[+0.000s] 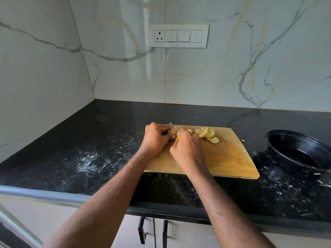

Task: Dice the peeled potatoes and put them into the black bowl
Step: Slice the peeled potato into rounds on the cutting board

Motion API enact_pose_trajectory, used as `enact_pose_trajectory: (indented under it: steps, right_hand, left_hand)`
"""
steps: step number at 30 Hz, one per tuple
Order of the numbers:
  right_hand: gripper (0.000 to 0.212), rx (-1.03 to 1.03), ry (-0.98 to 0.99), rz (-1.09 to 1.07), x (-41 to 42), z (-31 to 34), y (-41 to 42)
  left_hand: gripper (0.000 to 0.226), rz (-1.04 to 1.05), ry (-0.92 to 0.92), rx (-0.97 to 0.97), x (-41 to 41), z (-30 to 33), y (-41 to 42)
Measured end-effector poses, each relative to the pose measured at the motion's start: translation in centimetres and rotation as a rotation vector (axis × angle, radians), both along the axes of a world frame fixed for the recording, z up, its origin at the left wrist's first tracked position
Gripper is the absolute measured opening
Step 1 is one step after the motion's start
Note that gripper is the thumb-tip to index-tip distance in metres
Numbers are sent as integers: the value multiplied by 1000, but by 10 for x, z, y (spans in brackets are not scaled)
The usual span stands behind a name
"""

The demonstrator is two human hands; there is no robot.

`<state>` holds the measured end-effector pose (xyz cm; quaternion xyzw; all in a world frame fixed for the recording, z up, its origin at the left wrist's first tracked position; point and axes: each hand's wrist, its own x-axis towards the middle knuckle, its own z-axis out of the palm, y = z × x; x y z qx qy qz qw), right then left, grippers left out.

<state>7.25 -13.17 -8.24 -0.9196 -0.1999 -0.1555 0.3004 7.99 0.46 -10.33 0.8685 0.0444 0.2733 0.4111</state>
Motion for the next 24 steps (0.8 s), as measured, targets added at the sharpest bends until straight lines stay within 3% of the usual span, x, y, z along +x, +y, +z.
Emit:
enact_pose_trajectory:
  steps: [2, 6, 10, 14, 19, 24]
  right_hand:
    - [25, -1, 24, 5, 0, 2, 1]
    - [25, -46, 62, 8, -2, 7, 2]
    - [30, -58, 97, 28, -4, 9, -1]
    - [28, -92, 88, 14, -10, 5, -8]
    - [20, -121, 31, 6, -14, -4, -22]
    - [25, -113, -16, 8, -16, -8, -25]
  left_hand:
    - [11, 11, 0, -2, -1, 0, -1]
    - [40, 10, -8, 24, -7, 5, -5]
    - [10, 51, 5, 32, -7, 5, -7]
    - [25, 63, 30, 65, -4, 5, -7]
    - [1, 96, 31, 86, -4, 5, -10]
    - [12, 132, 52, 106, -3, 4, -11]
